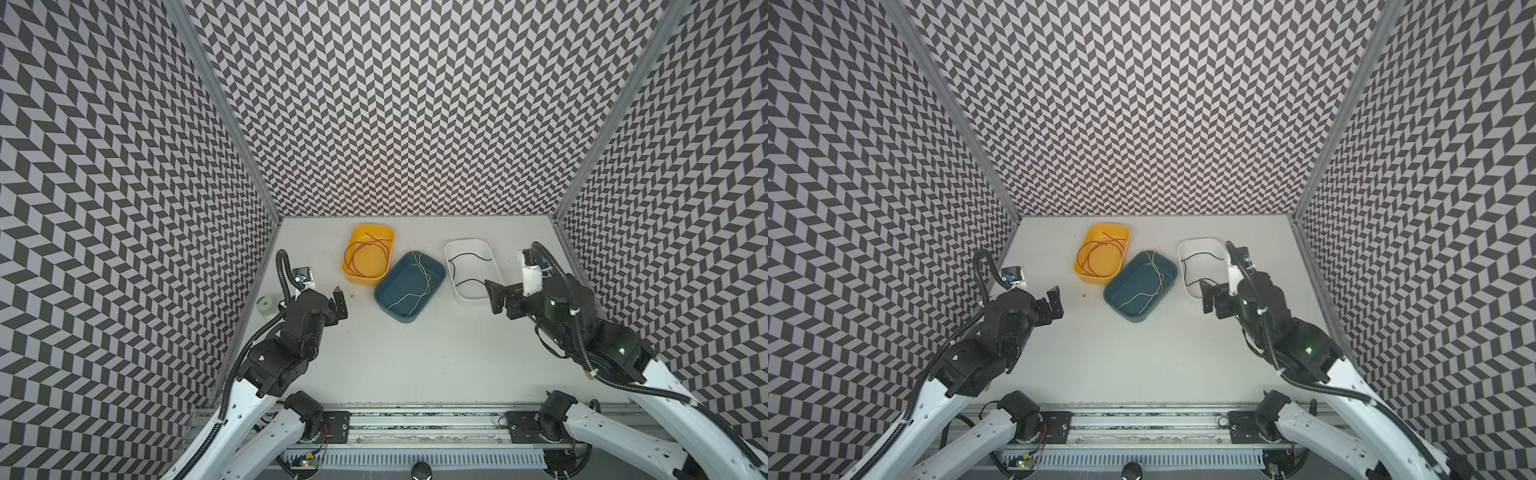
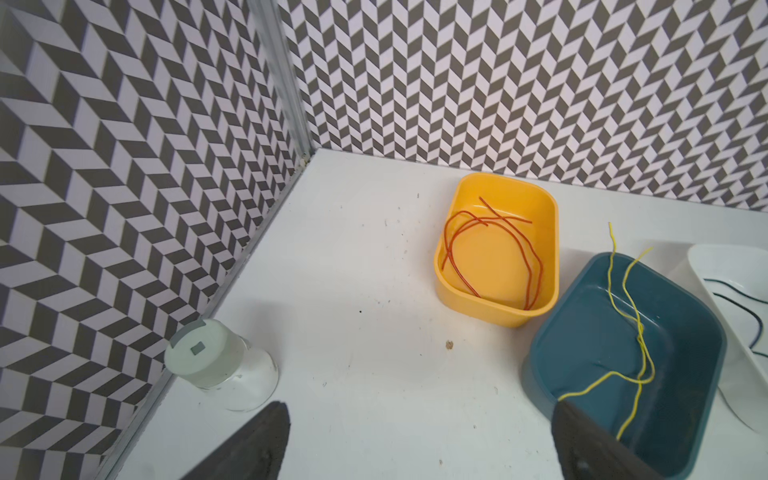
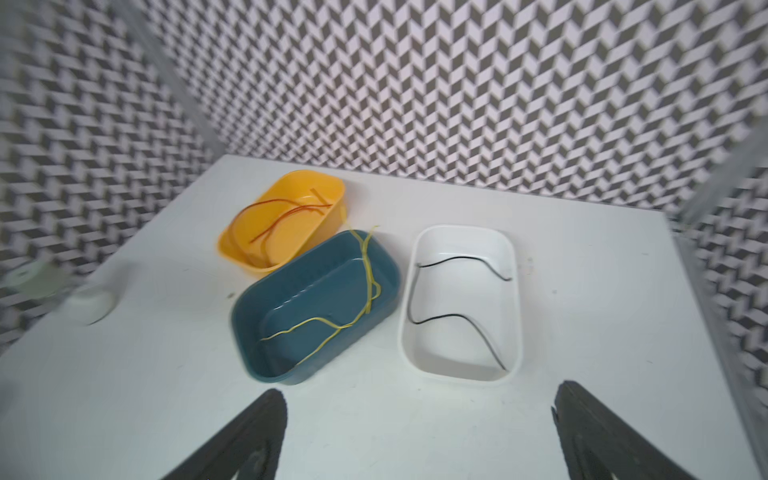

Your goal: Untangle the cables

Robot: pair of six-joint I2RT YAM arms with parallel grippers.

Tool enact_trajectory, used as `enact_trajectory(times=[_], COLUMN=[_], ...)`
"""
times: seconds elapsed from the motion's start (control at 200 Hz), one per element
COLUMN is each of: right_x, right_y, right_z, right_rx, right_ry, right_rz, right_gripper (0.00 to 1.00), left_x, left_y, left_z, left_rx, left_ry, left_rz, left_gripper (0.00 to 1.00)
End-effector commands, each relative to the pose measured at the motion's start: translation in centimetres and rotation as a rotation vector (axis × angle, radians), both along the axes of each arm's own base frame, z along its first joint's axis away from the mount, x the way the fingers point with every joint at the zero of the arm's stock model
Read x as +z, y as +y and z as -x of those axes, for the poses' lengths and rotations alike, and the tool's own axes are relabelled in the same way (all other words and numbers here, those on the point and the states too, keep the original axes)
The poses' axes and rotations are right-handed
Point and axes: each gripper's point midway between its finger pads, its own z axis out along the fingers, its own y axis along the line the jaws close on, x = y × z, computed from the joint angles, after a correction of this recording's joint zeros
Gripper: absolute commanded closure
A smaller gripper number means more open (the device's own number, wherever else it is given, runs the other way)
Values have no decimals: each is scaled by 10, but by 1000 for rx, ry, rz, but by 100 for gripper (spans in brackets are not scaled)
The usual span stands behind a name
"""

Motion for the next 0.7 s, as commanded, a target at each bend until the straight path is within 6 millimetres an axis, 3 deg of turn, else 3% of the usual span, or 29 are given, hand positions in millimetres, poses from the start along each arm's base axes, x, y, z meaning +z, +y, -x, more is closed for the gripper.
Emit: enact_trajectory(times=[0.0,0.095,0.155,0.215,0.27,0.416,0.536,0.561,0.696], right_x=[-22,-16,-25,-48,-67,-78,-97,-113,-130], right_y=[-58,-67,-79,-97,-100,-108,-119,-119,-115], right_z=[-3,-5,-12,-22,-32,-45,-61,-61,-78], right_rx=[-291,-303,-362,-444,-430,-465,-491,-476,-429], right_ry=[-49,-201,-274,-225,-182,-225,-177,-158,-133], right_rz=[95,69,141,159,137,73,119,122,176], right_gripper=[0,0,0,0,0,0,0,0,0], left_x=[-3,-16,-23,-29,-28,-30,-45,-50,-72], left_y=[26,37,48,58,65,82,87,90,103], left_z=[-11,-21,-25,-29,-33,-39,-50,-51,-55], left_rx=[158,185,233,281,316,378,395,411,463], left_ry=[-58,-52,-27,5,-2,-32,-26,-25,0], left_rz=[31,85,81,54,42,-2,-23,-19,-23], left_gripper=[0,0,0,0,0,0,0,0,0])
